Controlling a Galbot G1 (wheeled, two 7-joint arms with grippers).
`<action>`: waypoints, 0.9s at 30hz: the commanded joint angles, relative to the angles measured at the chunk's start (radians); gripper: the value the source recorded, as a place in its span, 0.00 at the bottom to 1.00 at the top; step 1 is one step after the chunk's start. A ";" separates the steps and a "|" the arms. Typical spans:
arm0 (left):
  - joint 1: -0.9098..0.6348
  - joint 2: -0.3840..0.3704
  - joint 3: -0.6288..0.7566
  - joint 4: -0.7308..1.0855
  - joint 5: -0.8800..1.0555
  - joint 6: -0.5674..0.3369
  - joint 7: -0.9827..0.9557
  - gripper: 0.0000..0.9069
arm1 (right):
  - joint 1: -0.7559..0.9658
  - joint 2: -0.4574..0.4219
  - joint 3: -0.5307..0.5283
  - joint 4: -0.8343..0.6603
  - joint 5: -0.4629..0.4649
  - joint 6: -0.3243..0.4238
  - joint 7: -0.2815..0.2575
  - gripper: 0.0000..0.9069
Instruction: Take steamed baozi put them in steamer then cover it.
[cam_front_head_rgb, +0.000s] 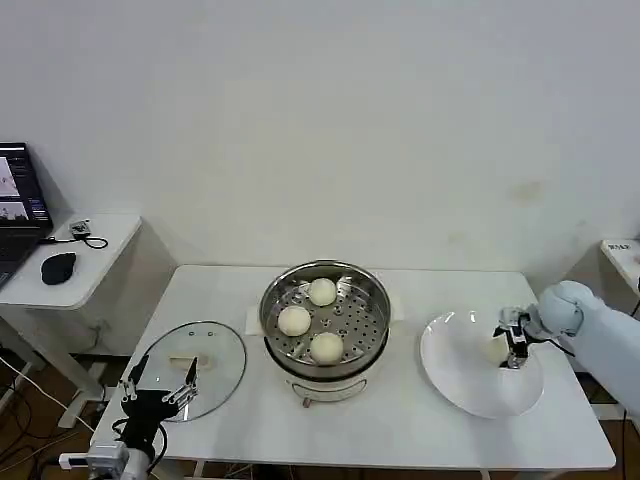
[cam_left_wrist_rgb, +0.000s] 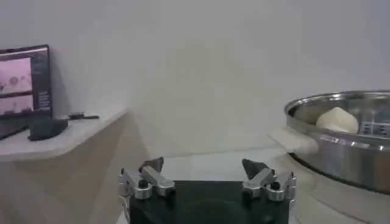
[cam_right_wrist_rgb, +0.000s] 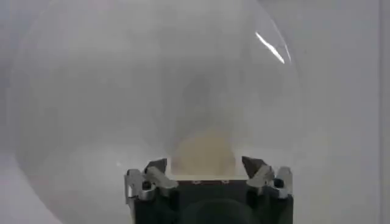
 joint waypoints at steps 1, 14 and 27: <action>0.001 -0.001 0.000 0.001 0.001 -0.001 -0.001 1.00 | 0.004 0.019 0.000 -0.018 -0.008 -0.004 -0.007 0.71; 0.006 -0.001 -0.003 -0.012 0.001 0.000 -0.001 1.00 | 0.049 -0.060 -0.014 0.088 0.021 -0.025 -0.041 0.64; -0.001 -0.004 0.002 -0.015 0.001 0.000 -0.002 1.00 | 0.480 -0.174 -0.346 0.430 0.250 -0.126 -0.064 0.66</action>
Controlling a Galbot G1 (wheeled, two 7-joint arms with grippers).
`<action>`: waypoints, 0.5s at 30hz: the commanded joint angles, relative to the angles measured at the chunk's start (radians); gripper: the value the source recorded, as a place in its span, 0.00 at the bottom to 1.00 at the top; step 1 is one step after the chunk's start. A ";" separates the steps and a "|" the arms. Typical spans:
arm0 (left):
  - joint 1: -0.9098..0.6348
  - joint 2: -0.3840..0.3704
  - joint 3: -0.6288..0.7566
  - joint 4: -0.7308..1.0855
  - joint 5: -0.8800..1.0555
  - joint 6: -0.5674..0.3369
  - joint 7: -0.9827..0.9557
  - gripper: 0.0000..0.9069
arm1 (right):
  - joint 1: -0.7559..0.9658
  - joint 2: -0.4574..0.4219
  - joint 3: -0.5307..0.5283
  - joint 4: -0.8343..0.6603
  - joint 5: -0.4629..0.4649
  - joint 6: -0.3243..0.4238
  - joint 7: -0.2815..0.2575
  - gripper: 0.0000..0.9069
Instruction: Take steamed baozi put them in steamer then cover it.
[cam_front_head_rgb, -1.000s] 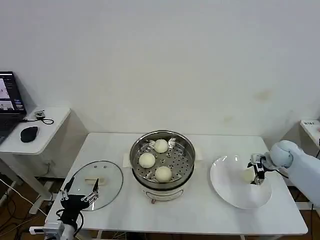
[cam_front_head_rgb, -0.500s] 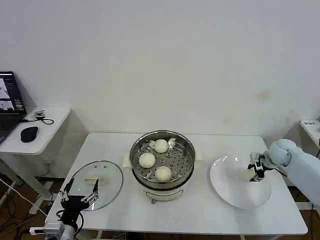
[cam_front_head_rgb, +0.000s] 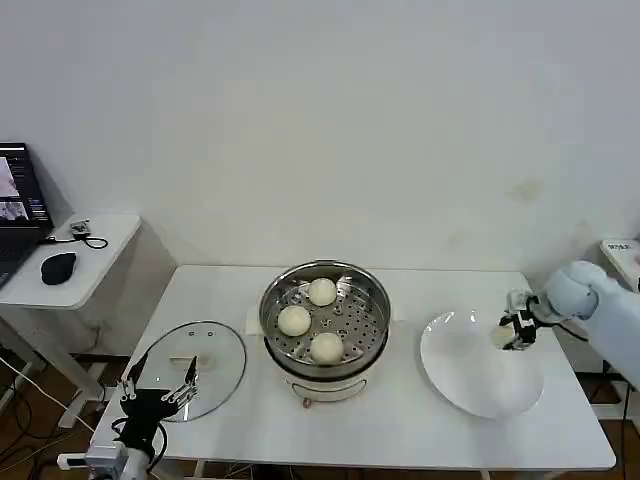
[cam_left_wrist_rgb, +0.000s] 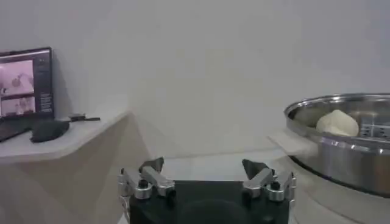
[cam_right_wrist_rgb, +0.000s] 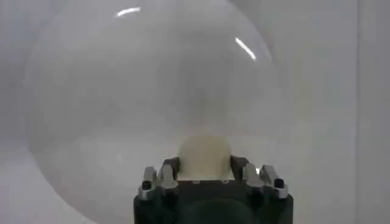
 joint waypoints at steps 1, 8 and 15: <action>-0.001 -0.001 0.002 -0.002 0.001 0.000 0.000 1.00 | 0.364 -0.059 -0.270 0.263 0.181 -0.072 -0.008 0.66; -0.001 0.003 0.000 -0.010 0.001 0.001 0.000 1.00 | 0.654 0.036 -0.487 0.350 0.404 -0.187 0.065 0.66; -0.005 0.001 0.001 -0.009 0.001 0.002 0.000 1.00 | 0.770 0.240 -0.584 0.341 0.588 -0.325 0.166 0.66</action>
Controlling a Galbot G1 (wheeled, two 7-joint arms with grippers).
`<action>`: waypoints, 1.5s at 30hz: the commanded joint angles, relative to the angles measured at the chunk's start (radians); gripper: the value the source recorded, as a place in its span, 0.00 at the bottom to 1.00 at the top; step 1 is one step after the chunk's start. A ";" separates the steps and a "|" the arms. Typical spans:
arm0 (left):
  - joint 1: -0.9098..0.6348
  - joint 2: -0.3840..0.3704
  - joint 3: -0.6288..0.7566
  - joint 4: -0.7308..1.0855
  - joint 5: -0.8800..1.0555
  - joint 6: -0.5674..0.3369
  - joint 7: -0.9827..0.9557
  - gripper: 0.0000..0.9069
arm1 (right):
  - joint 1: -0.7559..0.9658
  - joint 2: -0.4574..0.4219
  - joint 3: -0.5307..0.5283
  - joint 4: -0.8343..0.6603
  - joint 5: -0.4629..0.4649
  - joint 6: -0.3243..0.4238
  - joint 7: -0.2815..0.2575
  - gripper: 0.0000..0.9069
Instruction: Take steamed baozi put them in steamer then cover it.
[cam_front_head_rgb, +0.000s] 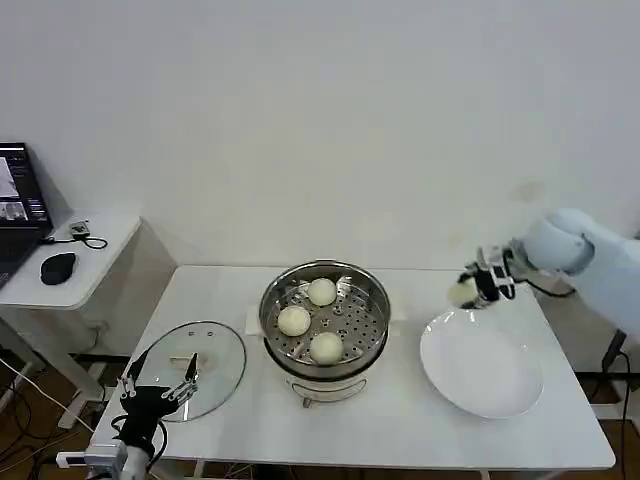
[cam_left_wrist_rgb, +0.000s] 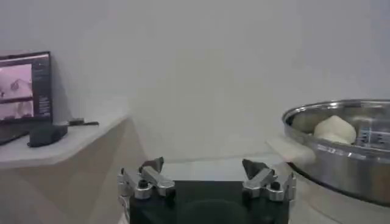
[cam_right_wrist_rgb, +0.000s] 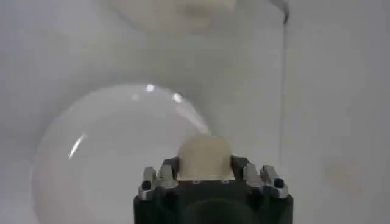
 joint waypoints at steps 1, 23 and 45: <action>-0.001 0.000 0.002 0.001 0.000 0.000 0.000 1.00 | 0.322 0.226 -0.245 0.082 0.322 -0.196 0.126 0.66; -0.019 -0.004 -0.020 0.007 -0.004 -0.001 0.000 1.00 | 0.144 0.468 -0.338 -0.087 0.422 -0.324 0.283 0.67; -0.019 -0.004 -0.020 0.018 -0.005 -0.005 -0.001 1.00 | 0.087 0.461 -0.331 -0.104 0.337 -0.302 0.259 1.00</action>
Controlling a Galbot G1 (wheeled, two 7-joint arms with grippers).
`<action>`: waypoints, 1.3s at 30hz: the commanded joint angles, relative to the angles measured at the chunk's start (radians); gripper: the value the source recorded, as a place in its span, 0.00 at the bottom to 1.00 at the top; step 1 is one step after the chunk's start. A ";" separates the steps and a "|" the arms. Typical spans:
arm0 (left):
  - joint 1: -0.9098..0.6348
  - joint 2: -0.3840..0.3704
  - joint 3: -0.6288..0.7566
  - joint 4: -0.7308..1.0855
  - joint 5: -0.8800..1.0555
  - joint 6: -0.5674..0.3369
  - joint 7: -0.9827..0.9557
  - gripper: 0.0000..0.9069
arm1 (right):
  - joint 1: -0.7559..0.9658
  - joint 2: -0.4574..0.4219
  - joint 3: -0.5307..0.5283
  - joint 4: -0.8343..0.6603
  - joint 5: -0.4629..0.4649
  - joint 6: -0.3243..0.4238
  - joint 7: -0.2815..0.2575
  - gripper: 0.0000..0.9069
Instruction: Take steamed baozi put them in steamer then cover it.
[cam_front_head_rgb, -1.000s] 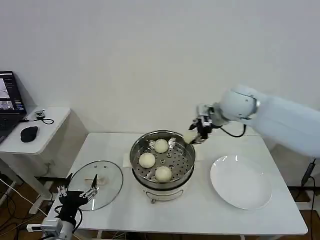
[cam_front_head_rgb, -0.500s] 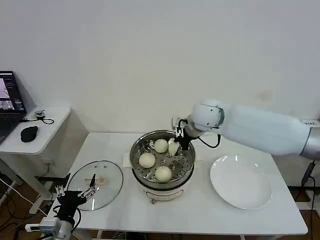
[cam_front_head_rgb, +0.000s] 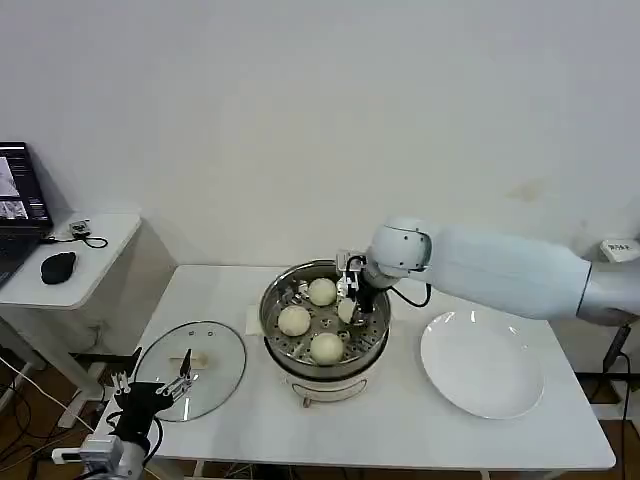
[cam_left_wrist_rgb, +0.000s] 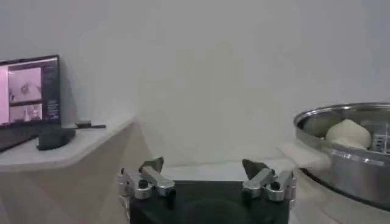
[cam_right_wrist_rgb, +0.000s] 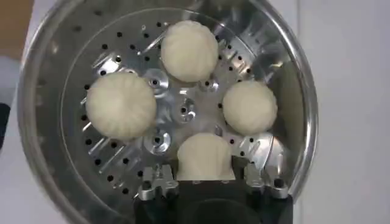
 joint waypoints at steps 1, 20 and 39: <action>0.001 -0.001 -0.001 0.002 0.000 0.000 0.000 1.00 | -0.018 0.006 0.000 -0.006 -0.030 0.002 -0.003 1.00; 0.001 -0.004 0.003 -0.001 0.000 0.000 -0.001 1.00 | -0.098 -0.255 0.306 0.263 0.014 0.050 0.287 1.00; -0.021 -0.015 0.013 0.118 0.244 -0.166 0.019 1.00 | -1.723 0.064 1.936 0.493 -0.304 0.631 0.652 1.00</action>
